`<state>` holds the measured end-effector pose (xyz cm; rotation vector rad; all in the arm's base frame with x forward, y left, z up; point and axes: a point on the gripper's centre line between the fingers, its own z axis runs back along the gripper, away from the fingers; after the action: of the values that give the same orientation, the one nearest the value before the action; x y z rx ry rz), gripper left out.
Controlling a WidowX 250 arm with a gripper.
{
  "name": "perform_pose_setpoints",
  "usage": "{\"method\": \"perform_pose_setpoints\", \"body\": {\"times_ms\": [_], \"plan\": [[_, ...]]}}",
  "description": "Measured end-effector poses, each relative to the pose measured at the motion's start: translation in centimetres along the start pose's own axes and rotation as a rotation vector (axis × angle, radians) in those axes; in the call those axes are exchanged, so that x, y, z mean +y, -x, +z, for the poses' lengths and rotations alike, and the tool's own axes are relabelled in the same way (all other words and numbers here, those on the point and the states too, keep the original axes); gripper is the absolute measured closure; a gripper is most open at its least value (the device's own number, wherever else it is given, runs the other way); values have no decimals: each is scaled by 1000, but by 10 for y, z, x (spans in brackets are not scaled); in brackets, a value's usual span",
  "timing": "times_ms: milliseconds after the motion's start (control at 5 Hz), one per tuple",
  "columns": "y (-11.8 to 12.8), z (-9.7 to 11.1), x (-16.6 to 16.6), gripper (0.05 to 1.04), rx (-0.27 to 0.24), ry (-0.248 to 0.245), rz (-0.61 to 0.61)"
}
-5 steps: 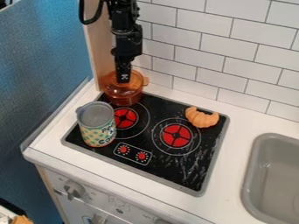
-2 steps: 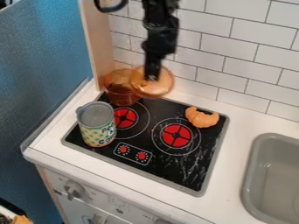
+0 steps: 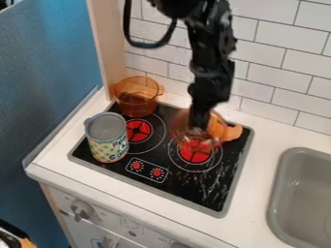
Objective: Take the lid from the pot and place it at the bottom right side of the stove
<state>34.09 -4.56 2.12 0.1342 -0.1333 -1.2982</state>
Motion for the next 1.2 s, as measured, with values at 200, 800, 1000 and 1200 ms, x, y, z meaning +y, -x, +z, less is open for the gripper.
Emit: {"method": "perform_pose_setpoints", "body": {"times_ms": [200, 800, 1000, 1200], "plan": [[-22, -13, -30, 703, -49, 9, -79], [-36, -63, -56, 703, 6, 96, -173], [-38, -65, -55, 650, 9, 101, -173], [-40, -65, -53, 344, -3, 120, -187]]}}
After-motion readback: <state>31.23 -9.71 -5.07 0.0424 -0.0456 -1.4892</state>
